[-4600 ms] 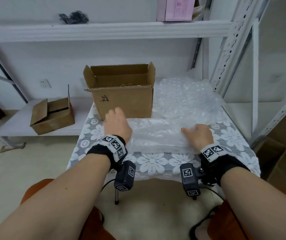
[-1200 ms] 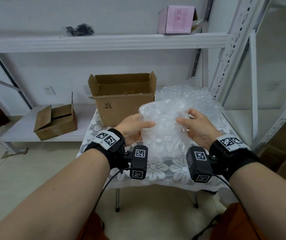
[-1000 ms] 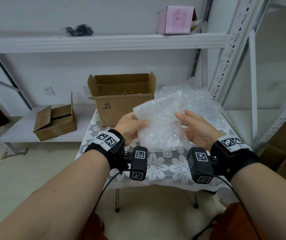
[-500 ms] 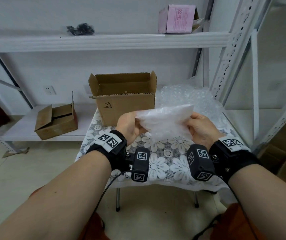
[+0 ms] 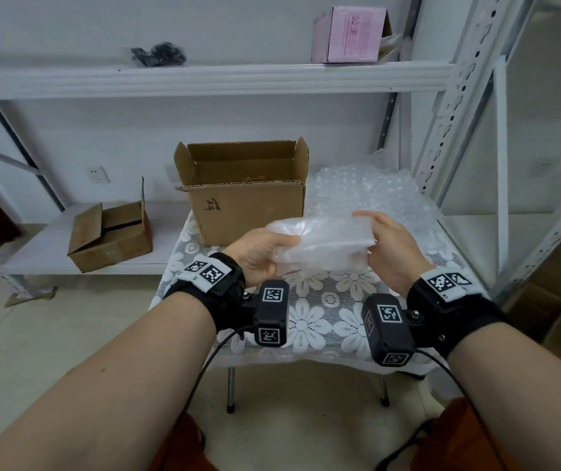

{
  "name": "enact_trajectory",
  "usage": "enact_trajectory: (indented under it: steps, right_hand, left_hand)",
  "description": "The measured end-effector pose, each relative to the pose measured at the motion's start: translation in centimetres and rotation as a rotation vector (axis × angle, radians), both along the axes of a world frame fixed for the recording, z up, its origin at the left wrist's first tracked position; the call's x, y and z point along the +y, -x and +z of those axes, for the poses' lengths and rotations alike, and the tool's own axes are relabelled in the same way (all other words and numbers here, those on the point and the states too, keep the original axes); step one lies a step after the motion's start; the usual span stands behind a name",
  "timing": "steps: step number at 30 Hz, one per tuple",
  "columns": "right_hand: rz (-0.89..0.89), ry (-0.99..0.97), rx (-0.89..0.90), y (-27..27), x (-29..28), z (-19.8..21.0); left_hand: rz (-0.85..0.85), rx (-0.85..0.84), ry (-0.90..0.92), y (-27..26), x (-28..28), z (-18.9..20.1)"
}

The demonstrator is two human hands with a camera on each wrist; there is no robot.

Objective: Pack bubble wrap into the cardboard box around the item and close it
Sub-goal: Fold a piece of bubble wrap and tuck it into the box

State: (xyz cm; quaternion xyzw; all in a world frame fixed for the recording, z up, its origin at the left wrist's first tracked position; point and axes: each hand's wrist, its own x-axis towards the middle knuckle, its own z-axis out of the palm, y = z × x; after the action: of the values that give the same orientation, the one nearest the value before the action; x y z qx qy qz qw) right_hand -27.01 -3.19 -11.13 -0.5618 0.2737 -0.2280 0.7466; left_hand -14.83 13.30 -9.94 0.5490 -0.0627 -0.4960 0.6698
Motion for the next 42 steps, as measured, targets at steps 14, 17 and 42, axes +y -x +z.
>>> enact_trajectory:
  steps: [14,17,42]
  right_hand:
    - [0.117,0.248,0.150,-1.5,1.7,-0.1]
    - [0.107,0.251,0.133,-1.8,2.4,0.2]
    - [-0.087,0.325,-0.060,-14.5,4.1,8.8]
  left_hand:
    - [0.060,-0.012,0.060,-0.7,0.4,0.1]
    - [0.127,-0.074,0.026,-1.1,0.8,-0.2]
    - [0.463,-0.774,0.019,-10.9,3.9,8.6]
